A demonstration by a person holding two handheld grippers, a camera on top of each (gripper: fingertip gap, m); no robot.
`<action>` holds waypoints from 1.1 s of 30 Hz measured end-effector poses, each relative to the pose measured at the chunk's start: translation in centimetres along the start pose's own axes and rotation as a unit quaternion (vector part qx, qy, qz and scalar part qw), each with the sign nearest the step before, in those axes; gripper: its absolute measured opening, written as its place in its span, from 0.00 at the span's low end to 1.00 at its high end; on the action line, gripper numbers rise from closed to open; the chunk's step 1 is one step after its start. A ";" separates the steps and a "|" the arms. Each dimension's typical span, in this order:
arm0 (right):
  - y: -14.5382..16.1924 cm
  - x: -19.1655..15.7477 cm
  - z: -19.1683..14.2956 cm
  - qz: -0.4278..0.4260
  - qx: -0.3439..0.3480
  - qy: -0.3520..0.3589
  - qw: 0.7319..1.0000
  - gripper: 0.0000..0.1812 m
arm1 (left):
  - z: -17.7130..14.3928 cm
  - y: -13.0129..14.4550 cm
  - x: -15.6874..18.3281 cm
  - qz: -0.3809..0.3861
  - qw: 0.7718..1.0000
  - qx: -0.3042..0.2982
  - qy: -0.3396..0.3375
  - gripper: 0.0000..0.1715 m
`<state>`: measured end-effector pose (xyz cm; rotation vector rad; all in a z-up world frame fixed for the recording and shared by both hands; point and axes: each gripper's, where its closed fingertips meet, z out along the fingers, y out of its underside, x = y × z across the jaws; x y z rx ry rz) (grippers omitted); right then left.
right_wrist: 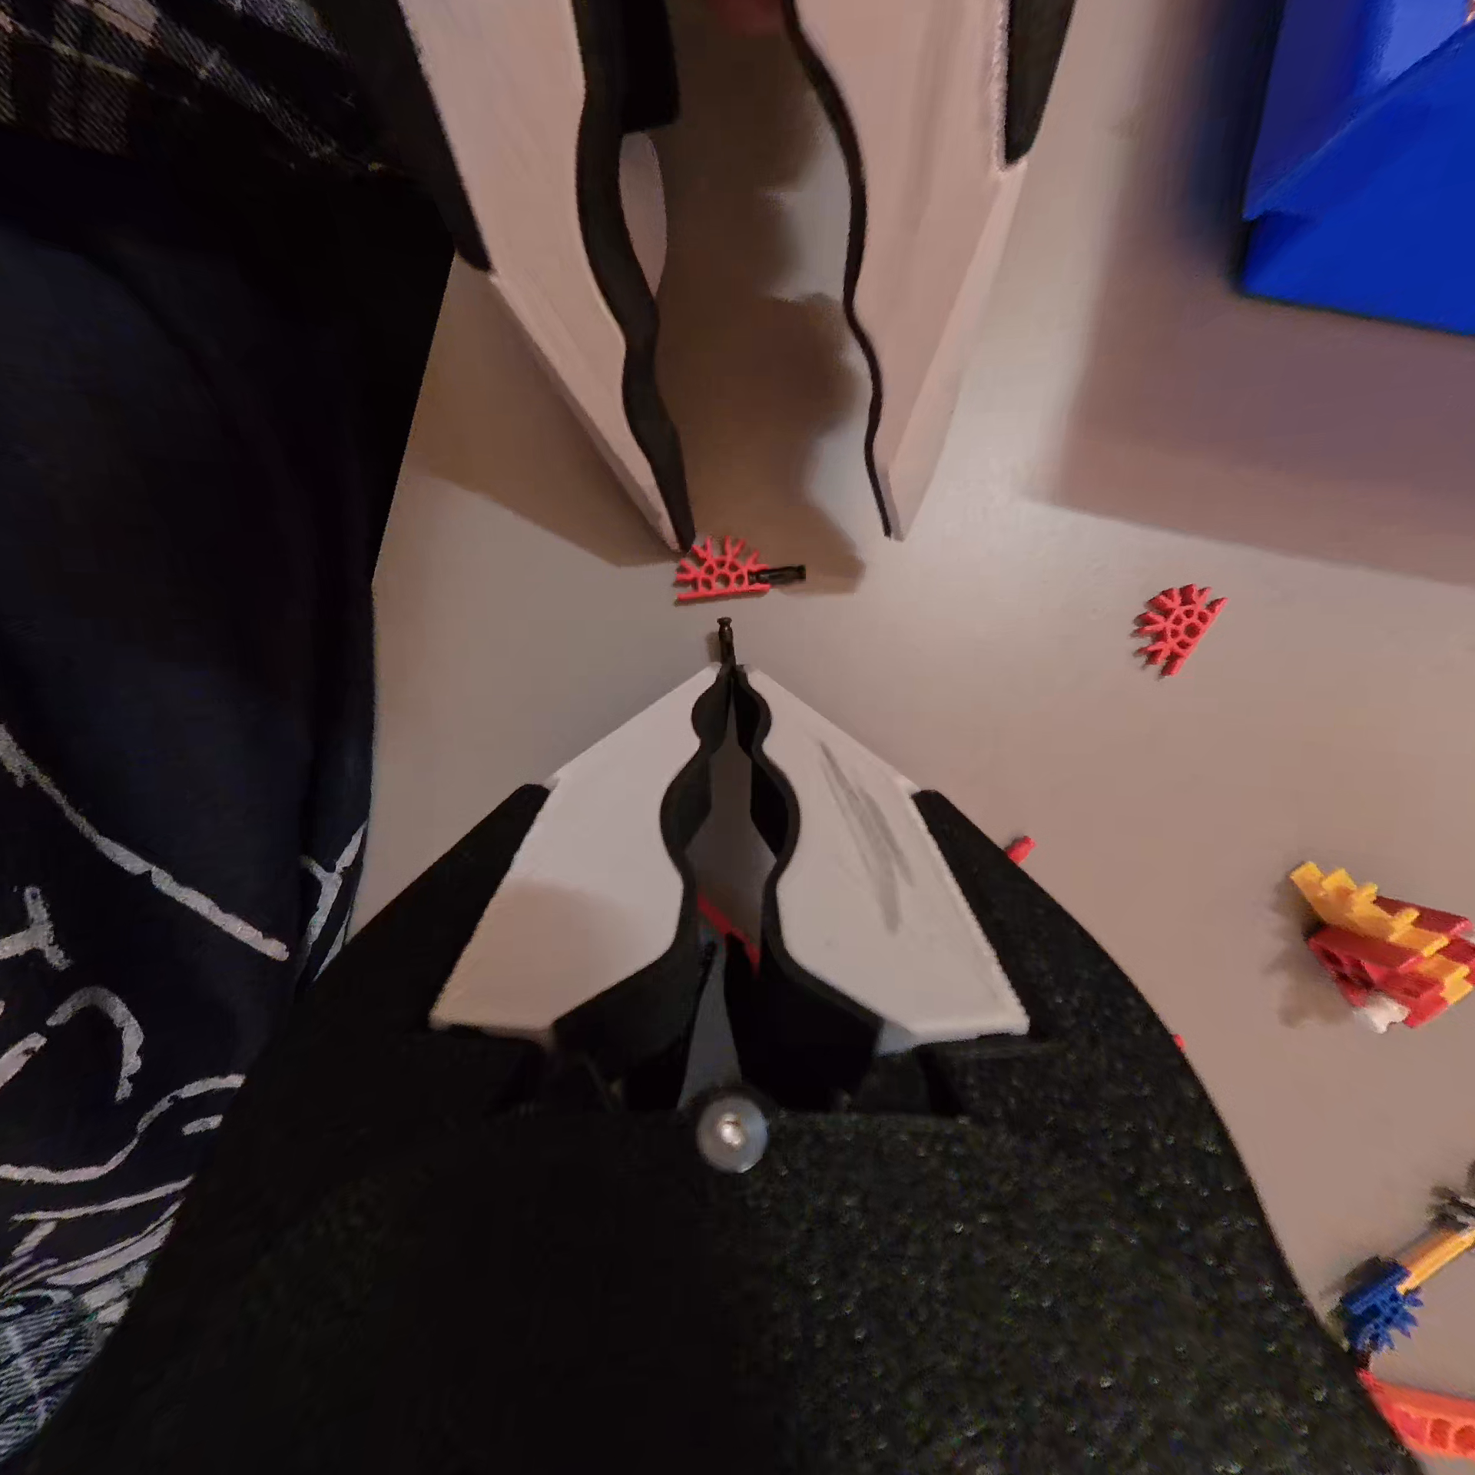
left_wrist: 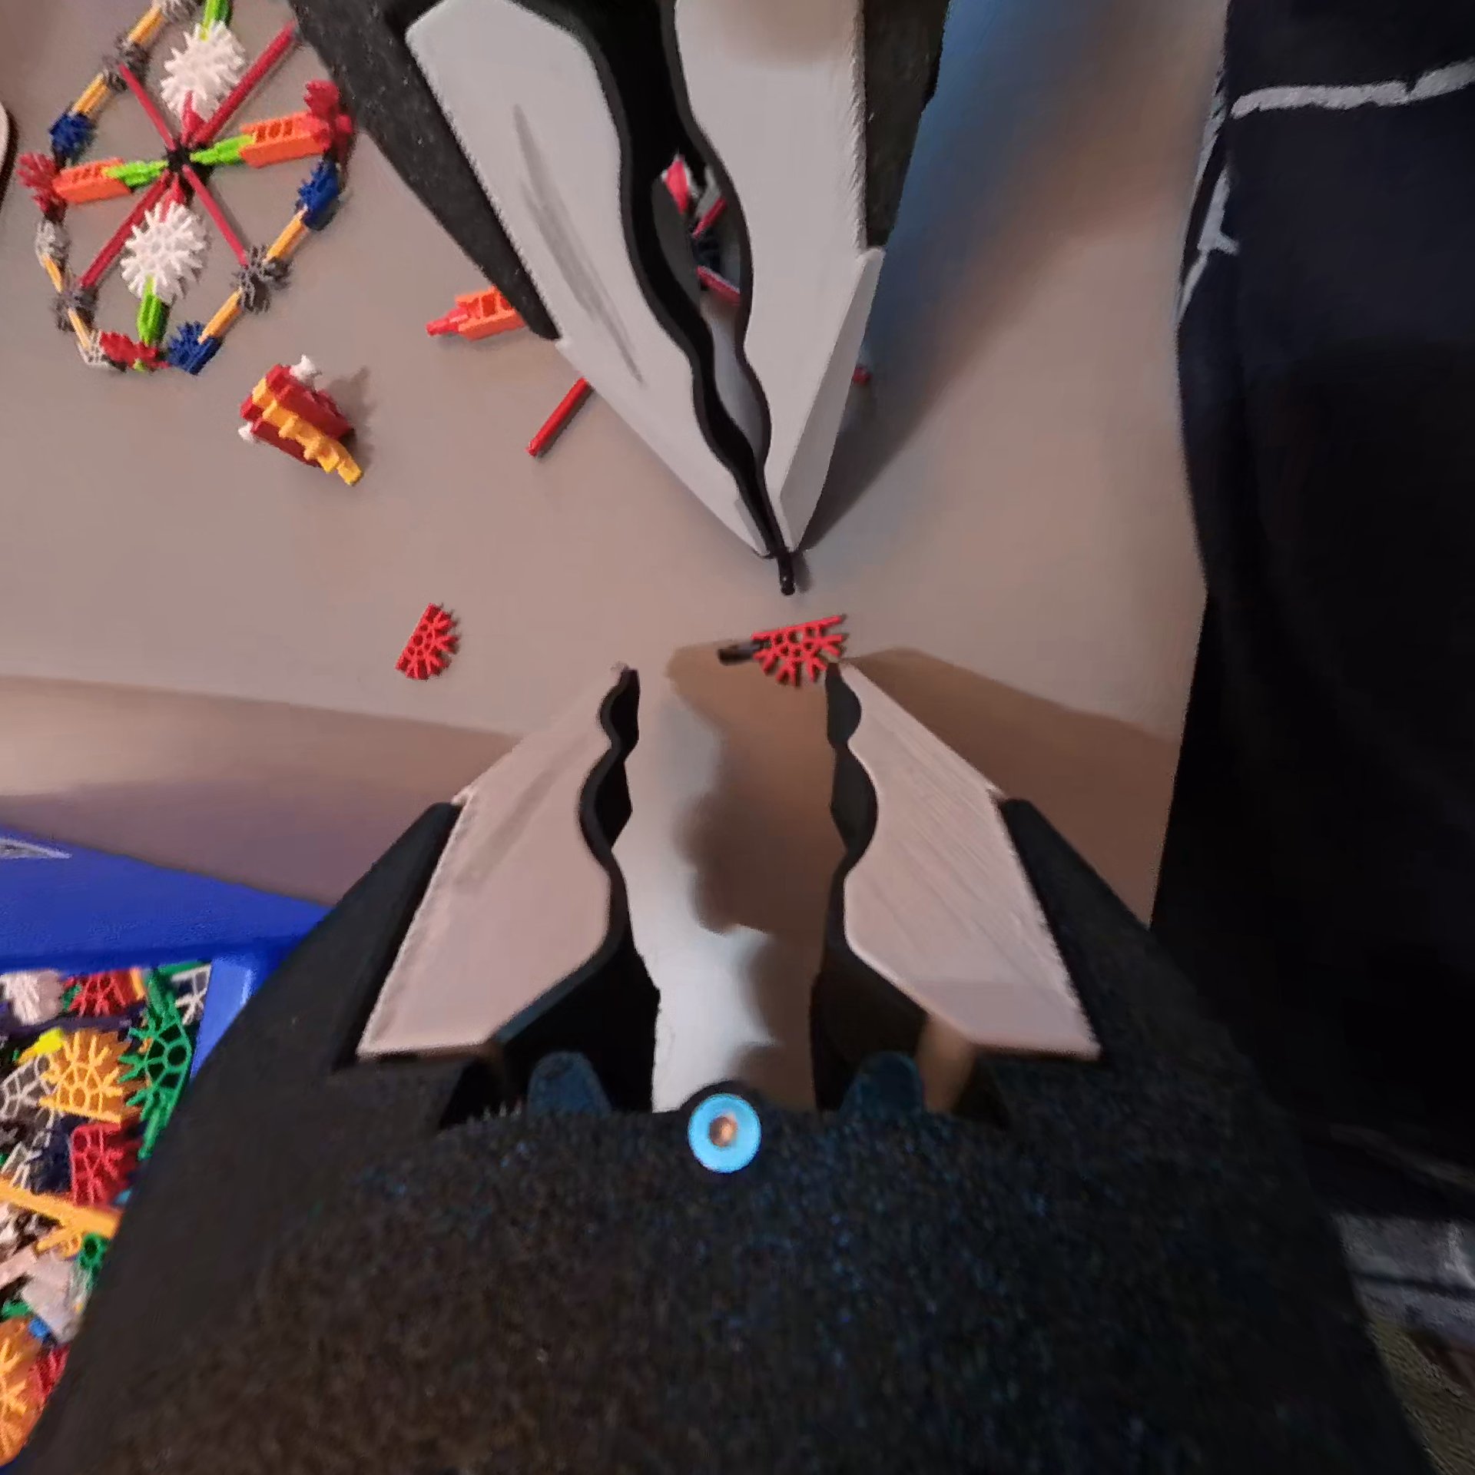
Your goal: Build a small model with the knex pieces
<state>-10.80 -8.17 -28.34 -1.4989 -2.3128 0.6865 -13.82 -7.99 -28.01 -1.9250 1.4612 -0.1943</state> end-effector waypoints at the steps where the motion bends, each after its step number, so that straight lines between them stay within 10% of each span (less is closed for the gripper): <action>1: 0.1 0.1 -0.1 0.003 0.000 0.001 1.000 0.00 | 0.2 -0.3 0.1 0.002 1.000 0.002 -0.001 0.28; 24: 1.0 -0.5 -1.0 0.024 0.010 -0.001 1.000 0.00 | 0.6 -0.4 1.2 0.040 0.996 -0.005 0.078 0.12; 33: 1.2 0.2 -1.0 0.048 0.010 0.006 0.999 0.00 | 1.2 -1.0 1.1 -0.056 0.998 -0.006 -0.009 0.08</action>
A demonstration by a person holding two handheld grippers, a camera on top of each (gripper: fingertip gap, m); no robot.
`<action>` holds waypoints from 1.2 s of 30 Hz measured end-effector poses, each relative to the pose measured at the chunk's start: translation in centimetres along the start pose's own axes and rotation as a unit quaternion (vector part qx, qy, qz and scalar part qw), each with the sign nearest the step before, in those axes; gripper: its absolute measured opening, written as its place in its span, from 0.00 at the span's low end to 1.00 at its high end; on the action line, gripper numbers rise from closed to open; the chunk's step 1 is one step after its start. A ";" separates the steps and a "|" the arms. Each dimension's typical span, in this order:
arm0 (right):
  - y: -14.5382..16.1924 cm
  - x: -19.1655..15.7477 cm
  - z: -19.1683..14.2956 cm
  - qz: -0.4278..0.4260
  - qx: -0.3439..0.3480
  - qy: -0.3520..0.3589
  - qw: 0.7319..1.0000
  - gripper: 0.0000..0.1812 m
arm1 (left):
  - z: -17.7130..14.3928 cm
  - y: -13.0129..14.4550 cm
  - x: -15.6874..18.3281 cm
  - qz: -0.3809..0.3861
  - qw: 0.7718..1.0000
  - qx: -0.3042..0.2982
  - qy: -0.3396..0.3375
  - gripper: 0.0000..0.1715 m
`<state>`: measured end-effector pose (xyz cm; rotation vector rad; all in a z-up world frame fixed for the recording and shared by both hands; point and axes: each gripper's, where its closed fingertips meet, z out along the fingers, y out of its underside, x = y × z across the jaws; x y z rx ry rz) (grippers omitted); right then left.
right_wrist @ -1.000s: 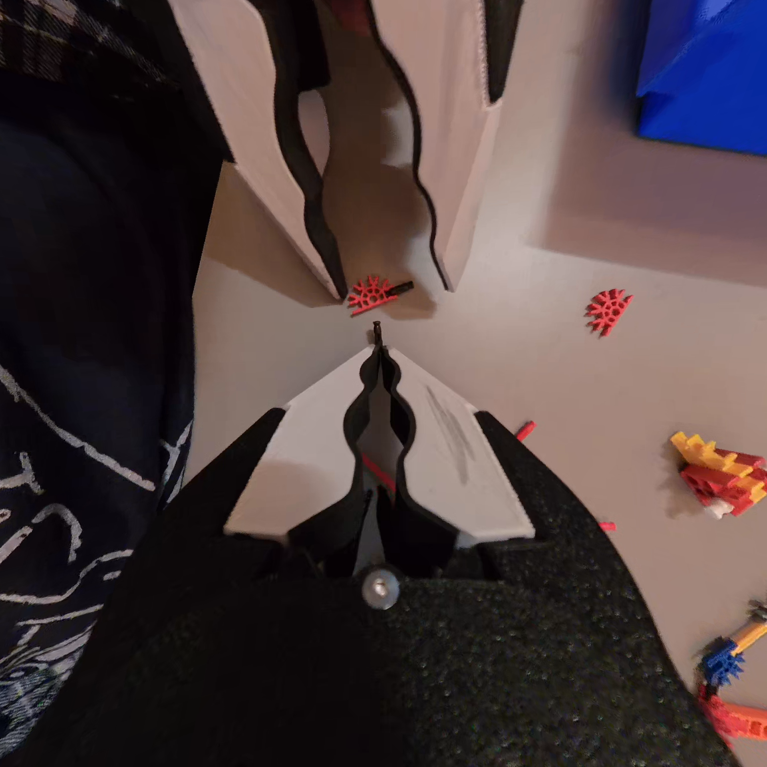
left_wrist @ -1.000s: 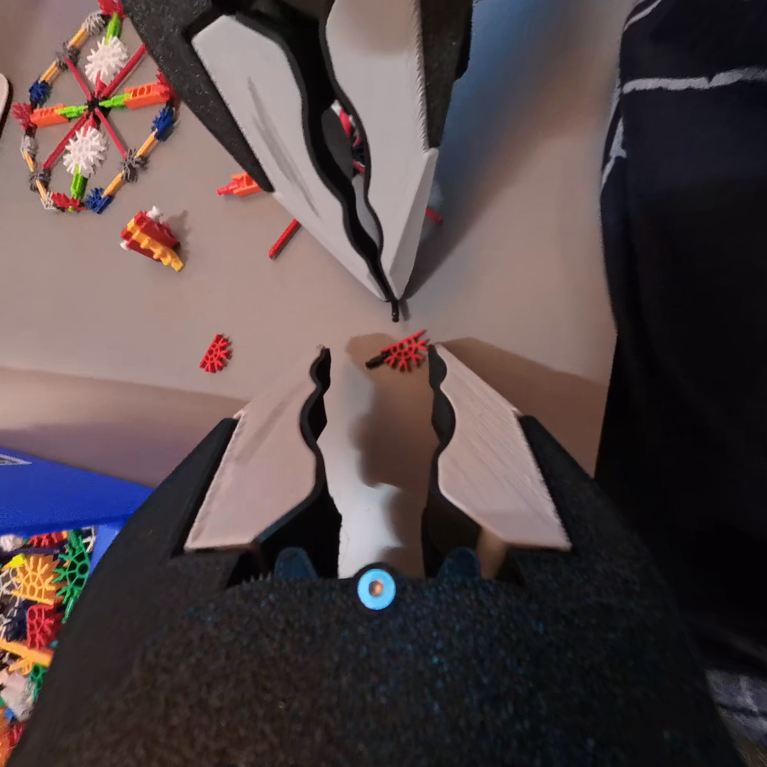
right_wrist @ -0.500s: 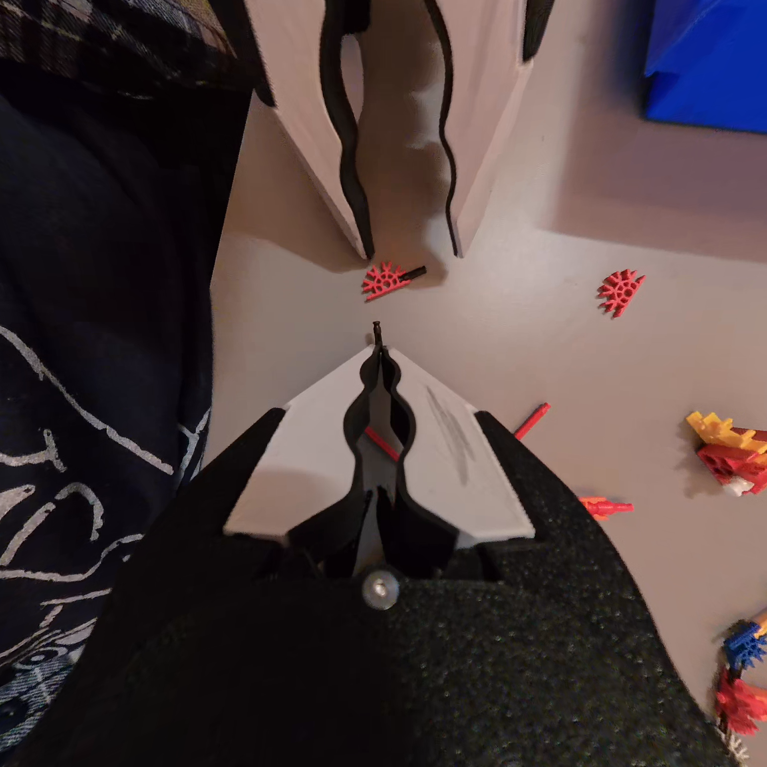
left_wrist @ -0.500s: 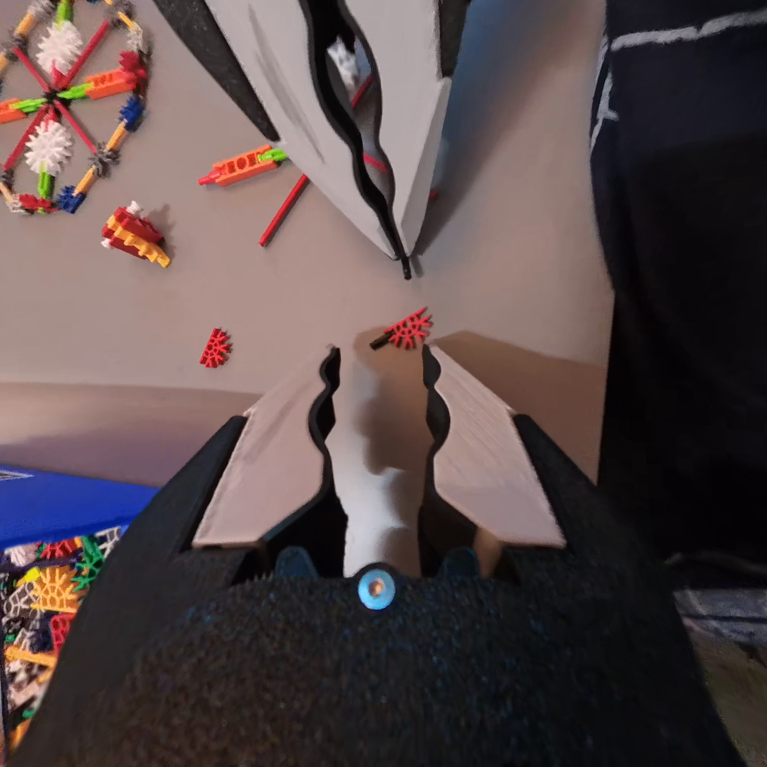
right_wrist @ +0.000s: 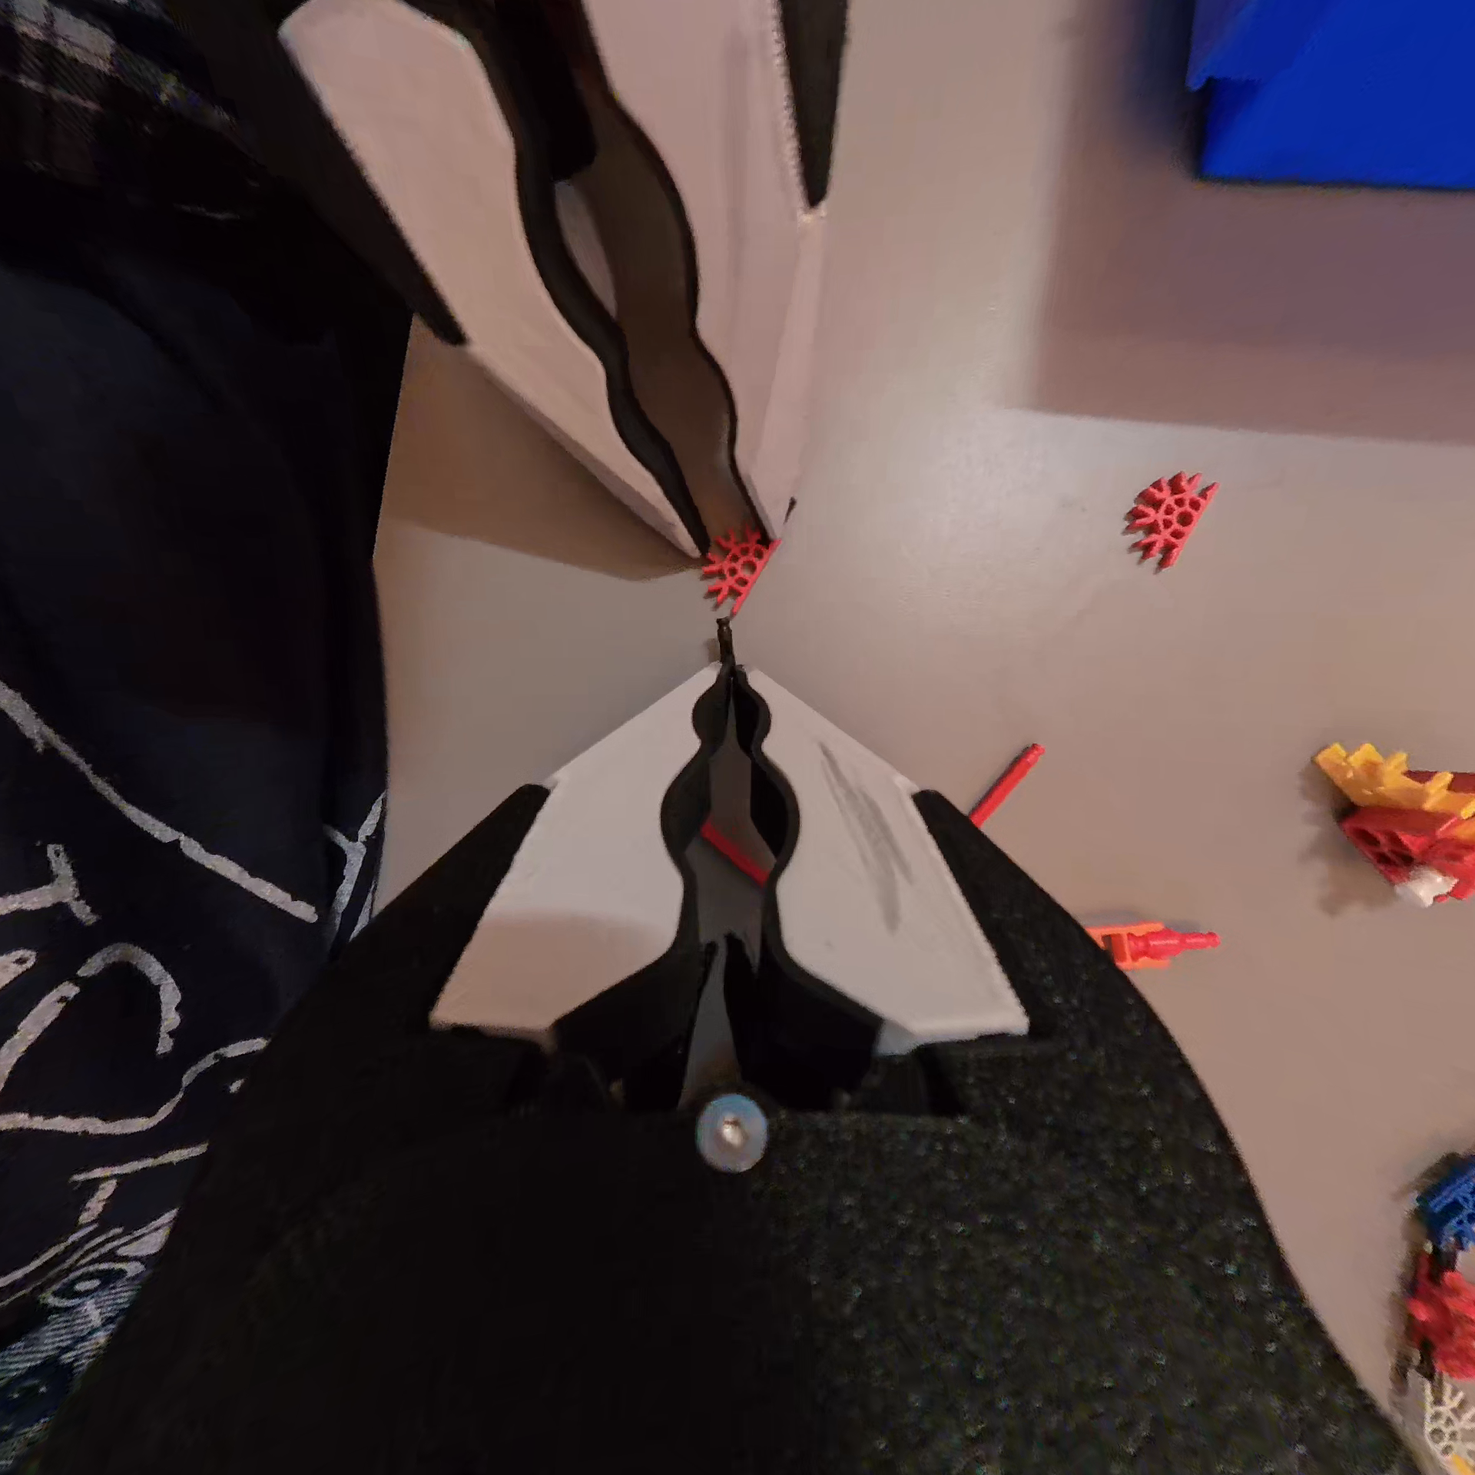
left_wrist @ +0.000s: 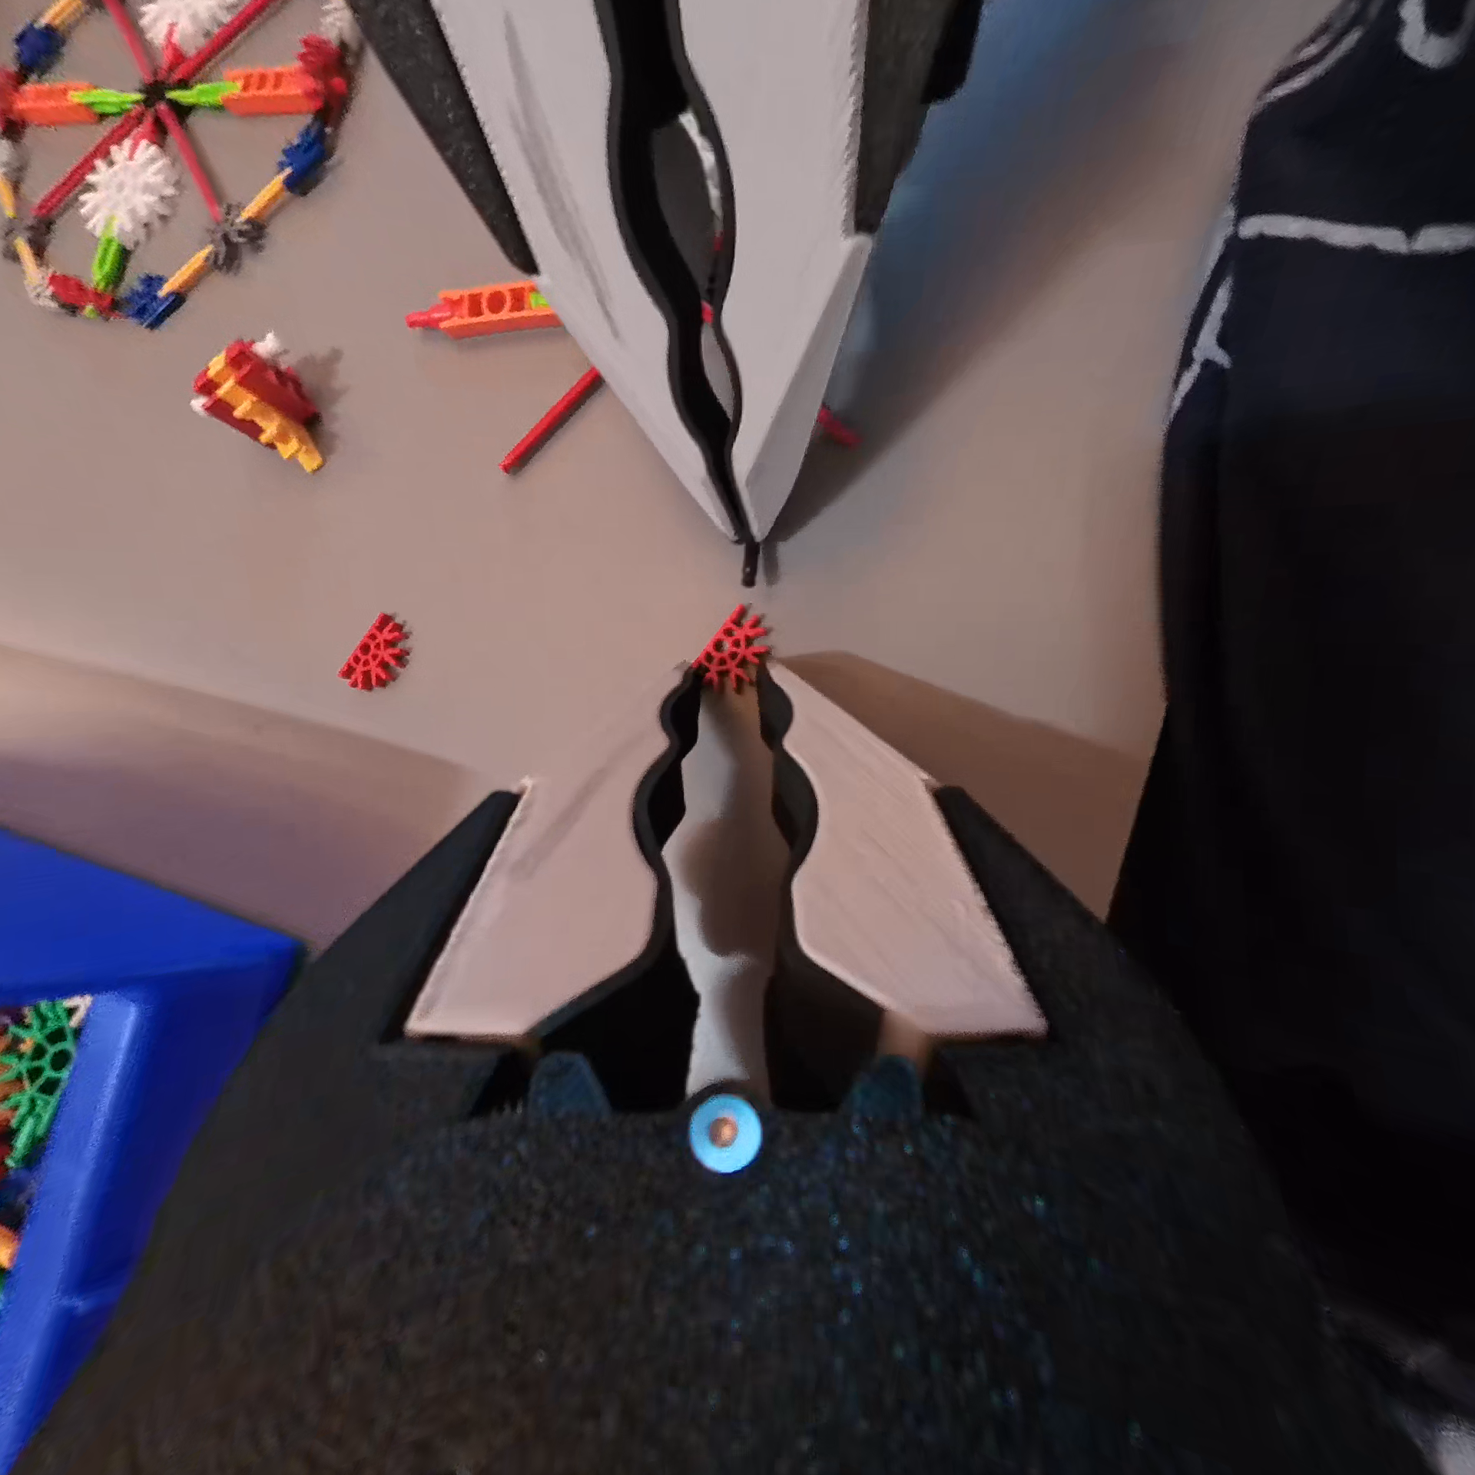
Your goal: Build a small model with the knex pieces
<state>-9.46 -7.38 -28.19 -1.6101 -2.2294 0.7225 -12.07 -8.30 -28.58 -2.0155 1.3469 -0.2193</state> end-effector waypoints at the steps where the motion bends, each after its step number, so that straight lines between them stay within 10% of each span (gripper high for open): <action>1: 0.0 0.2 0.0 0.006 -0.002 0.003 1.000 0.00 | 0.2 -0.2 0.1 -0.014 1.000 0.004 -0.012 0.08; 11: 0.6 1.5 -0.1 0.056 -0.010 0.032 0.998 0.00 | 1.3 -1.3 -1.1 -0.107 0.987 0.003 -0.122 0.07; 36: 1.0 1.8 -0.4 0.051 -0.031 0.051 0.997 0.00 | 1.5 -1.6 -1.2 -0.103 0.986 0.003 -0.128 0.06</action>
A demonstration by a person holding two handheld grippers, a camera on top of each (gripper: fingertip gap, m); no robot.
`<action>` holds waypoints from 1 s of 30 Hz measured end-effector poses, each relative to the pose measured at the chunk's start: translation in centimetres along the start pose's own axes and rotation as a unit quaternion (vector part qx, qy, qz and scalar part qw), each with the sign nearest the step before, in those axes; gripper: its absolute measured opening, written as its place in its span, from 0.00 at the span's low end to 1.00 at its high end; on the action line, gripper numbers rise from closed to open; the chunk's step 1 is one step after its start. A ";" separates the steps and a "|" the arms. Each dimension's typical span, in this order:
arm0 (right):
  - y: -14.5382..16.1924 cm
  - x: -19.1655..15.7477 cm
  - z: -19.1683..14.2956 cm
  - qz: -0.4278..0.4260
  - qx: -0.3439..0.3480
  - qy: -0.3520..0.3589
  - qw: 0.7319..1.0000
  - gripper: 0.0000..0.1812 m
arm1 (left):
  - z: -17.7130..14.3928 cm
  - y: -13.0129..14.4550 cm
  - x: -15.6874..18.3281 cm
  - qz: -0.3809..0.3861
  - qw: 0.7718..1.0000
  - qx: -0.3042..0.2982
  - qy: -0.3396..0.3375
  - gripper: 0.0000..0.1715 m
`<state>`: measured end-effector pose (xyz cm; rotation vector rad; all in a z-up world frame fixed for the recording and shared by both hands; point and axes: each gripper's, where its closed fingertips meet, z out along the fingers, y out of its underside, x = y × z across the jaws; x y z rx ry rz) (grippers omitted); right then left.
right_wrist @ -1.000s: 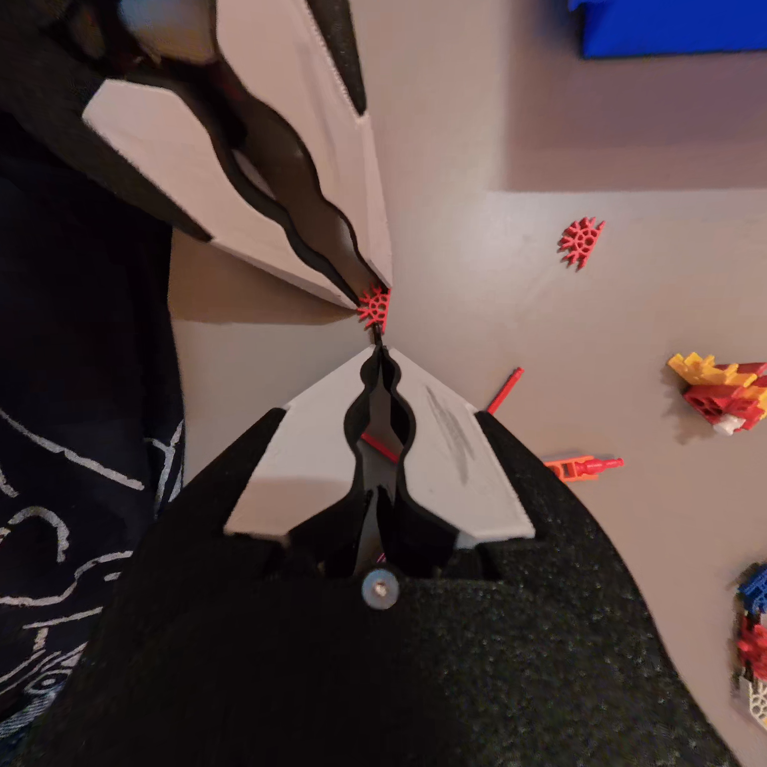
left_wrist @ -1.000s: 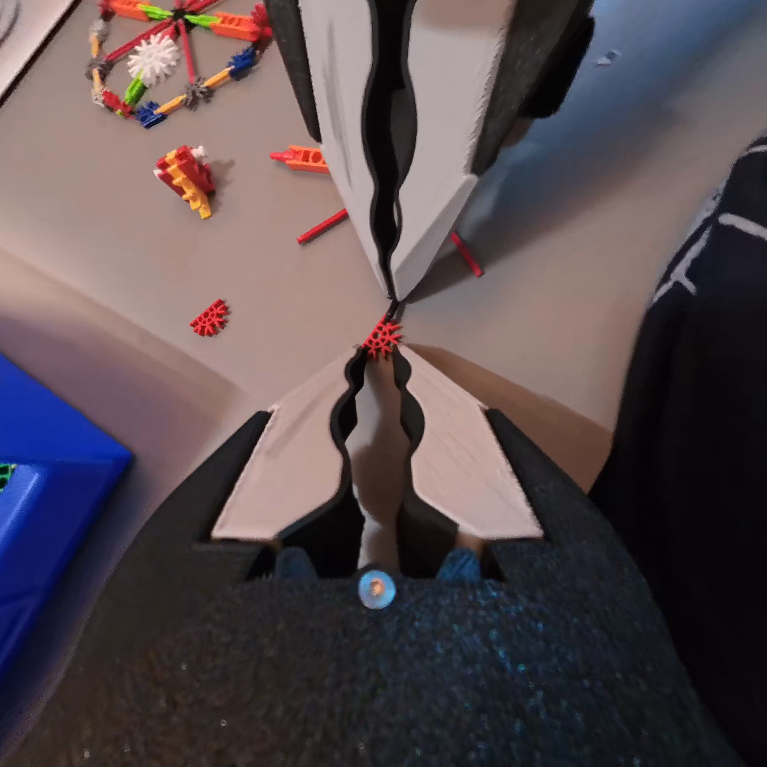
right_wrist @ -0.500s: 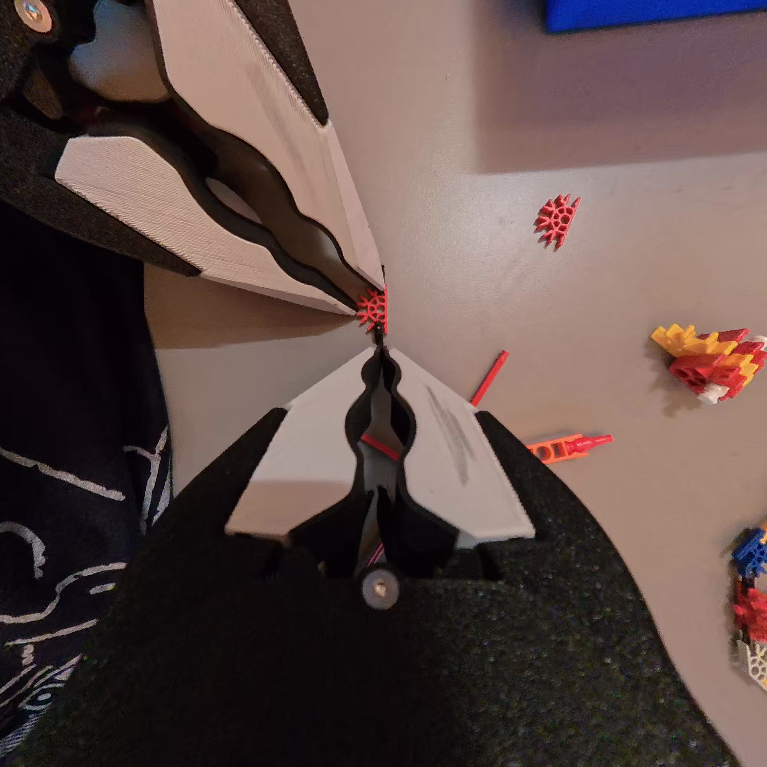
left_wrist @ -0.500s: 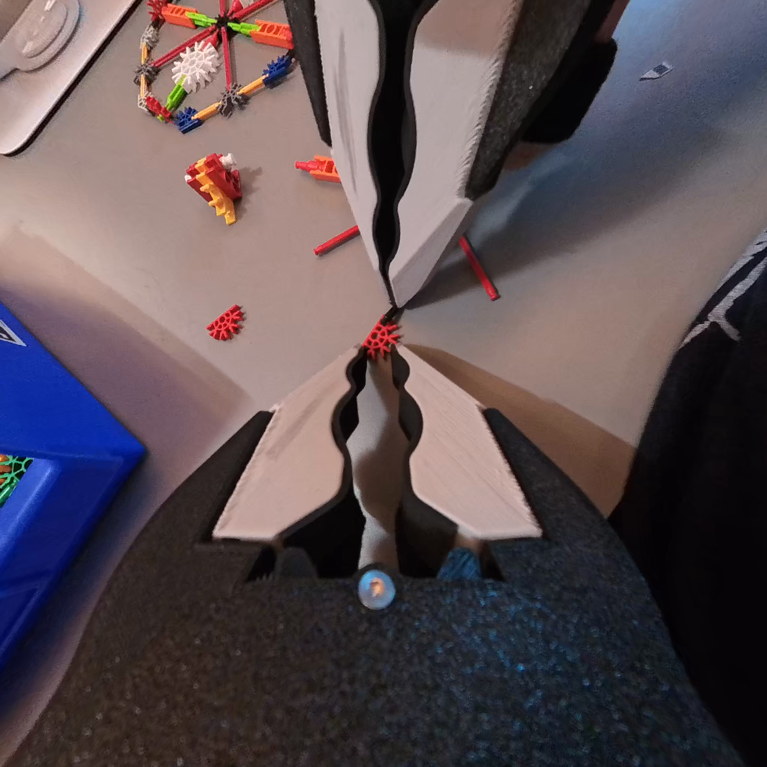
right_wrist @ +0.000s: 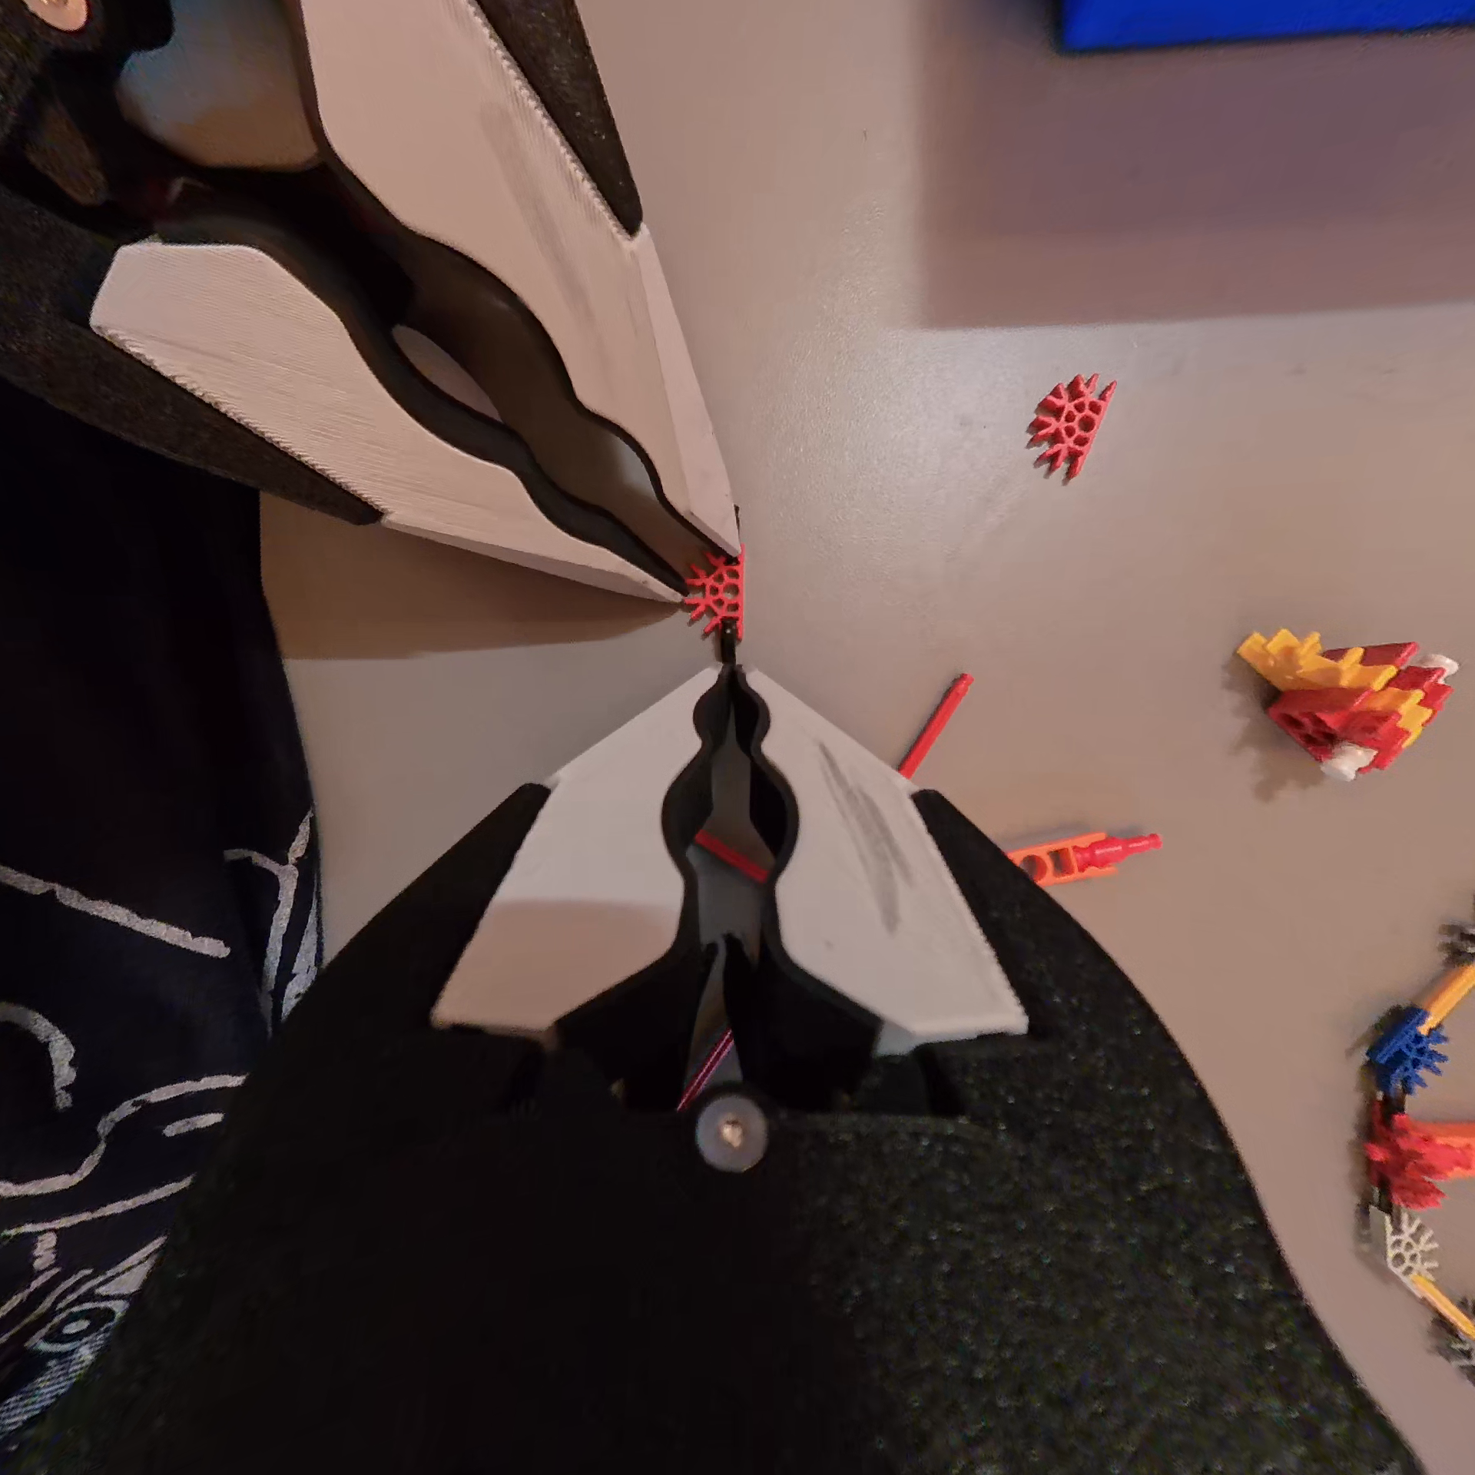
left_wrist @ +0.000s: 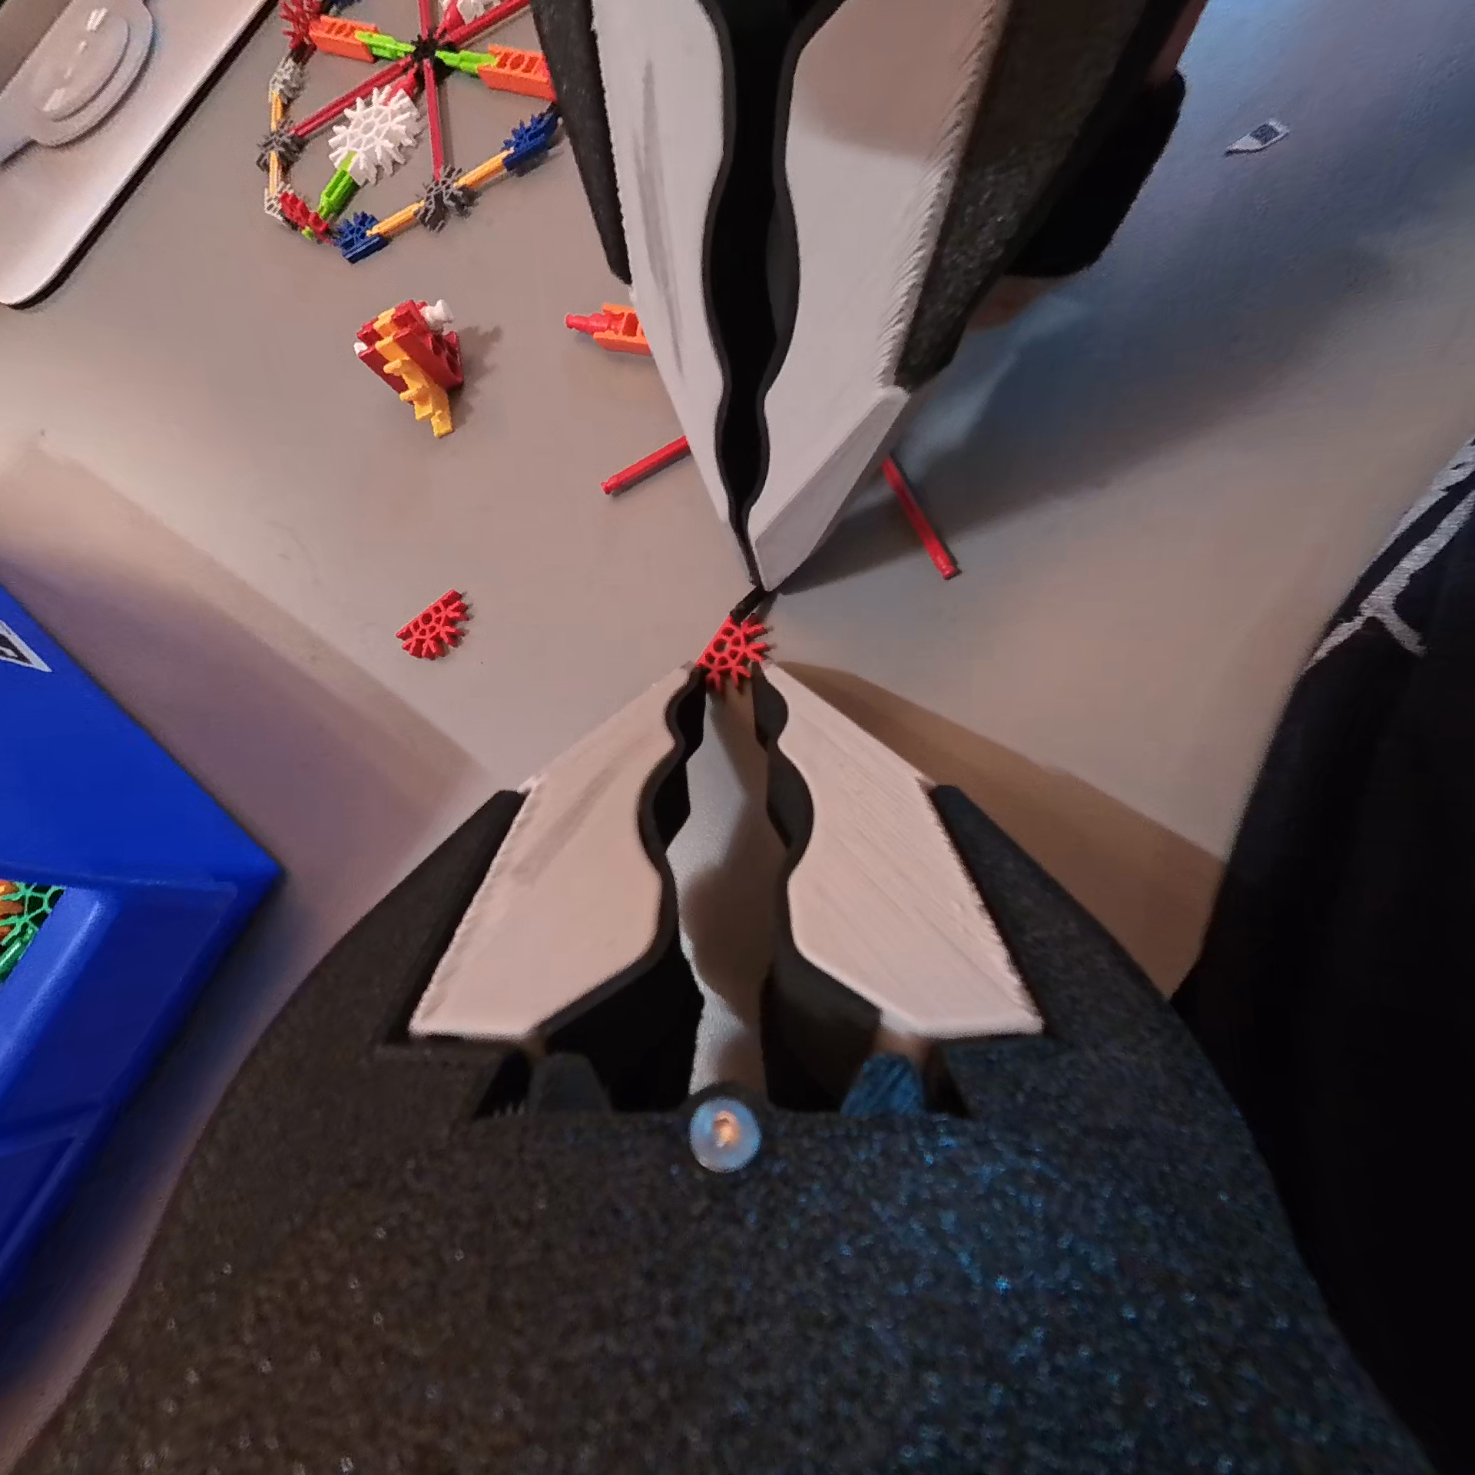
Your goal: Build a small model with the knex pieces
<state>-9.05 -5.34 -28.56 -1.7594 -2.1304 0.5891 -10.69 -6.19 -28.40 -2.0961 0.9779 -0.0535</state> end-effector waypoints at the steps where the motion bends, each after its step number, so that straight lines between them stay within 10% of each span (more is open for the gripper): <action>1: 0.0 0.0 0.0 0.000 -0.001 0.000 1.000 0.00 | 0.0 0.0 0.0 0.000 1.000 0.000 0.000 0.06; 30: 0.0 0.7 0.0 0.000 -0.003 0.049 0.999 0.01 | 0.0 0.0 -0.1 0.002 1.000 0.001 -0.003 0.07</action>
